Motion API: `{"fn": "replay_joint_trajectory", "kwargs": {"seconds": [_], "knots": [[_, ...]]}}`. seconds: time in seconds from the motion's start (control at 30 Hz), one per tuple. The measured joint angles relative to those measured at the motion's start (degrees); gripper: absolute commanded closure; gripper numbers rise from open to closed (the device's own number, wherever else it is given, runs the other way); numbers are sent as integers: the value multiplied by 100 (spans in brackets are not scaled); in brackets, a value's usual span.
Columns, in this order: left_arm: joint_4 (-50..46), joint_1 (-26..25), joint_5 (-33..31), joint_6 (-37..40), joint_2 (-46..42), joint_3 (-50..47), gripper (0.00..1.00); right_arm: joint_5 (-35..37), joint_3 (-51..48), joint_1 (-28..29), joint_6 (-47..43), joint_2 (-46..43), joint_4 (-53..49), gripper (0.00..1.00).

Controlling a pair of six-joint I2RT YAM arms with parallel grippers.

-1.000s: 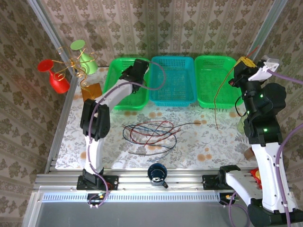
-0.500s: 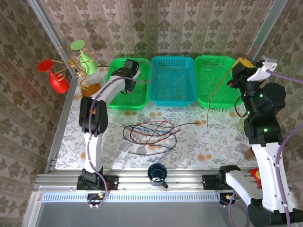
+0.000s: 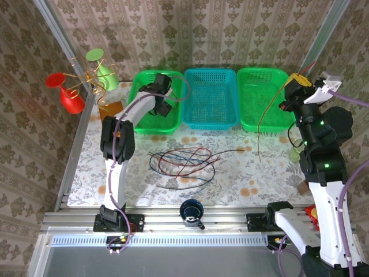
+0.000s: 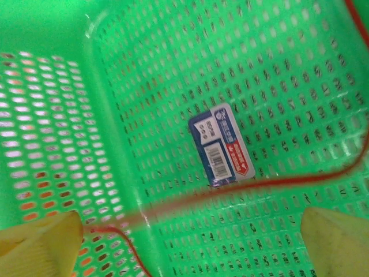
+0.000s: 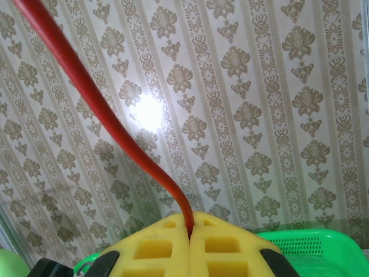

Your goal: Untangle the cables

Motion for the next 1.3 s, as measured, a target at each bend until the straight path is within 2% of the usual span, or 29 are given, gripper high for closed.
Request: {"fn": "replay_joint_trajectory", "kwargs": {"seconds": [0.1, 0.33, 0.5, 0.63, 0.8, 1.03, 1.13, 1.3], "knots": [[-223, -55, 42, 22, -181, 195, 0, -33, 0, 0, 26, -22, -4, 100], [-804, -140, 787, 293, -1069, 236, 0, -157, 0, 0, 153, -22, -4, 100], [-732, -214, 1005, 260, -1919, -249, 0, -341, 37, 7, 323, 92, -13, 100], [-299, -647, 1034, 216, -3005, -1285, 0, -549, 426, 101, 507, 424, -22, 100], [577, -1414, 962, -103, -4487, -3073, 0, -621, 1176, 455, 625, 890, 44, 100], [1692, -2009, 752, -975, -6105, -5580, 1, -568, 2568, 1617, 581, 1934, 352, 100], [2203, -2210, 748, -1482, -6590, -6400, 1, -575, 3016, 1963, 649, 2417, 549, 100], [2691, -2804, 503, -1971, -6666, -7010, 1, -581, 3845, 2162, 1193, 3394, 1005, 100]]}}
